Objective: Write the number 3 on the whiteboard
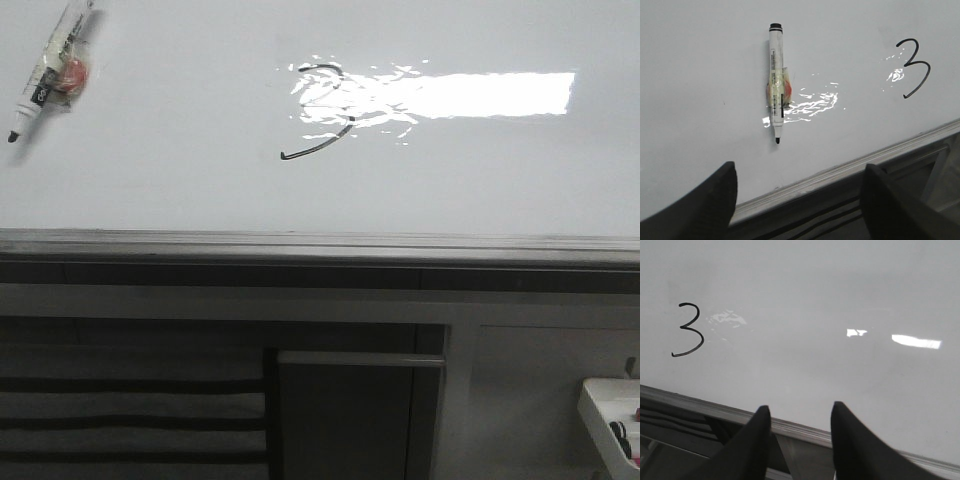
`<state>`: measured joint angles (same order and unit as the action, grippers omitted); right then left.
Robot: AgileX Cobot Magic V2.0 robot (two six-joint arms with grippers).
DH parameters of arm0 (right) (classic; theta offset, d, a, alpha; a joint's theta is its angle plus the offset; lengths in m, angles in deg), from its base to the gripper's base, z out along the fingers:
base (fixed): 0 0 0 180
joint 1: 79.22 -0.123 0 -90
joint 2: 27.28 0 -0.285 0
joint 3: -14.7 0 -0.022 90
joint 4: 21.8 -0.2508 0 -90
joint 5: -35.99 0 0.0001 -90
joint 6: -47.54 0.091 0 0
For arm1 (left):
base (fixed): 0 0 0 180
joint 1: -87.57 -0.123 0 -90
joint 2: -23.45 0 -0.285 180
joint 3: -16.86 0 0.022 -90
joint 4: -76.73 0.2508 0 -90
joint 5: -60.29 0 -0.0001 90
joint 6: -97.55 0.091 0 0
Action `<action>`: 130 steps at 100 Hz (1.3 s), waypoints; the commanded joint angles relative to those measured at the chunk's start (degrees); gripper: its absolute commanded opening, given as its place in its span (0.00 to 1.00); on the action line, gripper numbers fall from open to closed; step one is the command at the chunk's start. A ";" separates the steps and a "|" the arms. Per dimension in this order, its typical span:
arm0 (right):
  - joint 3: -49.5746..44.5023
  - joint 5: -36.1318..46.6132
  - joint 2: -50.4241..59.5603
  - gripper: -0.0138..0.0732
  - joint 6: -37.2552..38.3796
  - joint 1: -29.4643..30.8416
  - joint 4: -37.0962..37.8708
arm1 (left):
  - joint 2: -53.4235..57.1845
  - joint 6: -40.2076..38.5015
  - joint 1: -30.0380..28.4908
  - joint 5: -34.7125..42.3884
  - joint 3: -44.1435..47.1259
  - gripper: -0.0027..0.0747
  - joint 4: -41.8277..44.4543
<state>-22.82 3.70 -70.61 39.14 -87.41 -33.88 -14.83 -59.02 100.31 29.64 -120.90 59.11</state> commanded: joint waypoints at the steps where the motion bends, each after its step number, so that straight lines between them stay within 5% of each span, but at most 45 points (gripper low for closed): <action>1: -1.54 7.07 2.30 0.37 0.65 0.40 -0.25 | 3.17 -1.32 -0.37 5.99 1.35 0.62 -1.70; 23: -5.83 9.94 5.51 0.07 0.54 0.40 -0.25 | 6.66 -1.32 -0.37 13.56 6.36 0.34 -3.75; 45: -6.69 10.29 5.30 0.07 0.54 0.40 -0.33 | 6.66 -1.32 -0.37 13.73 6.71 0.01 -6.02; 72: -6.69 10.29 5.30 0.07 0.54 0.40 -0.33 | 7.02 -1.32 -0.37 13.73 6.79 0.01 -6.02; 118: -6.69 10.17 5.30 0.07 0.54 0.40 -0.33 | 23.96 -1.32 -5.14 19.36 18.69 0.01 -0.22; 130: -6.69 10.17 5.30 0.07 0.54 0.40 -0.33 | 26.29 -10.25 -5.27 23.95 22.93 0.01 7.62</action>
<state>-31.10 9.37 -65.16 39.69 -87.41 -33.88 10.54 -63.11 95.18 45.93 -98.49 61.90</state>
